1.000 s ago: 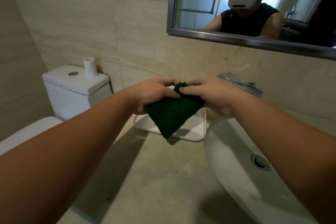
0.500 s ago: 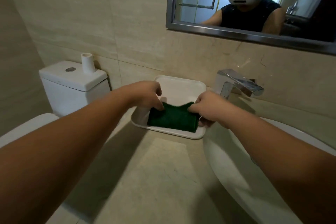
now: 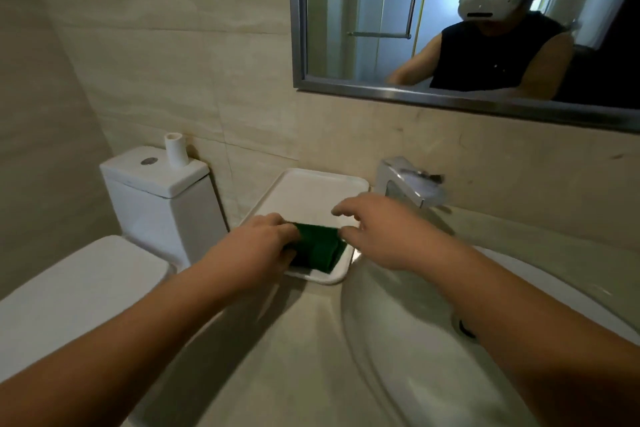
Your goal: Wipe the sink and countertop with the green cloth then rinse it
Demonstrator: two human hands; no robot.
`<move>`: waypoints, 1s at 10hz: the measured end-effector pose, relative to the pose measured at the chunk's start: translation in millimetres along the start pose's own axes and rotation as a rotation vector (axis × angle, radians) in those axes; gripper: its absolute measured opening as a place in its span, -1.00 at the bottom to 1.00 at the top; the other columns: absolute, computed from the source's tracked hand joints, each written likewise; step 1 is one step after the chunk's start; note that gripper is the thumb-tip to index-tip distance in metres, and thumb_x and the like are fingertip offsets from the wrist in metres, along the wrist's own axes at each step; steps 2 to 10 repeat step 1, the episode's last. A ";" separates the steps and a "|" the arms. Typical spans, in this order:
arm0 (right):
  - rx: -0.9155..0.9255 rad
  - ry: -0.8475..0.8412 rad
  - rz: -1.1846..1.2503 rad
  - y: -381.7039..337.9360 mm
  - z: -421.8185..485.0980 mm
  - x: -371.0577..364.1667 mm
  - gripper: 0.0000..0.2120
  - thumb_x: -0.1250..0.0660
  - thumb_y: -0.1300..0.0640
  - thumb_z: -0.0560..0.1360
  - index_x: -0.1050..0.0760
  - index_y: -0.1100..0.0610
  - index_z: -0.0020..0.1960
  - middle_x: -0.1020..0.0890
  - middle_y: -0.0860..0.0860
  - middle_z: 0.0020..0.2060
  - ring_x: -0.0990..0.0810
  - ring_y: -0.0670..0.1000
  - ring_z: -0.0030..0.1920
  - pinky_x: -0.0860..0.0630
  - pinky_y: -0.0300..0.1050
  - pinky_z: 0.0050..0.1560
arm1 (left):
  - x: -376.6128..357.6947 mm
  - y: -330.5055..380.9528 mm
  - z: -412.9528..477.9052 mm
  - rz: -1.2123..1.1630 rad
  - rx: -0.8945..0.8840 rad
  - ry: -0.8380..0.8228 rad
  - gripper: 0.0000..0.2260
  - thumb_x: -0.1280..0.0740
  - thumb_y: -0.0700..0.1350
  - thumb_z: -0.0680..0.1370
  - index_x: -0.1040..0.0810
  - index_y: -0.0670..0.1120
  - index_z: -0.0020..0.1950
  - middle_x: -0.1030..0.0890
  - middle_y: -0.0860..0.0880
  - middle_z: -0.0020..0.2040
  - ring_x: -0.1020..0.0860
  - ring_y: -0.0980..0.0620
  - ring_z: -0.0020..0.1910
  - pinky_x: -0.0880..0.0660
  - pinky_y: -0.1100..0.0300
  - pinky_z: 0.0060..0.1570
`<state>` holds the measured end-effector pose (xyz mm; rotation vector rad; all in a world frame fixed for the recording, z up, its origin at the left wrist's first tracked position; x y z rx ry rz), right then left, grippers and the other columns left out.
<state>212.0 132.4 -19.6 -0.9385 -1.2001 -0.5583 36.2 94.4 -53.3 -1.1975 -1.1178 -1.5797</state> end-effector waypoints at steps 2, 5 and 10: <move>0.049 0.364 0.229 11.6 -60.9 148.1 -0.74 -0.41 -0.04 0.56 -0.61 -0.18 0.25 -0.65 -0.22 0.09 -0.62 -0.23 0.05 -0.57 -0.13 0.13 | 22.7 45.2 -58.6 -0.241 0.055 -0.135 -0.92 -0.35 0.12 0.64 -0.61 0.33 0.04 -0.63 0.34 -0.03 -0.59 0.33 -0.04 -0.54 0.39 0.06; 0.049 0.364 0.229 11.6 -60.9 148.1 -0.74 -0.41 -0.04 0.56 -0.61 -0.18 0.25 -0.65 -0.22 0.09 -0.62 -0.23 0.05 -0.57 -0.13 0.13 | 22.7 45.2 -58.6 -0.241 0.055 -0.135 -0.92 -0.35 0.12 0.64 -0.61 0.33 0.04 -0.63 0.34 -0.03 -0.59 0.33 -0.04 -0.54 0.39 0.06; 0.049 0.364 0.229 11.6 -60.9 148.1 -0.74 -0.41 -0.04 0.56 -0.61 -0.18 0.25 -0.65 -0.22 0.09 -0.62 -0.23 0.05 -0.57 -0.13 0.13 | 22.7 45.2 -58.6 -0.241 0.055 -0.135 -0.92 -0.35 0.12 0.64 -0.61 0.33 0.04 -0.63 0.34 -0.03 -0.59 0.33 -0.04 -0.54 0.39 0.06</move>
Point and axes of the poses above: each hand's wrist, its own z-axis towards the middle knuckle, its own x-axis out of the back of the hand, y = z × x, the point moved 7 cm from there along z, towards the middle knuckle
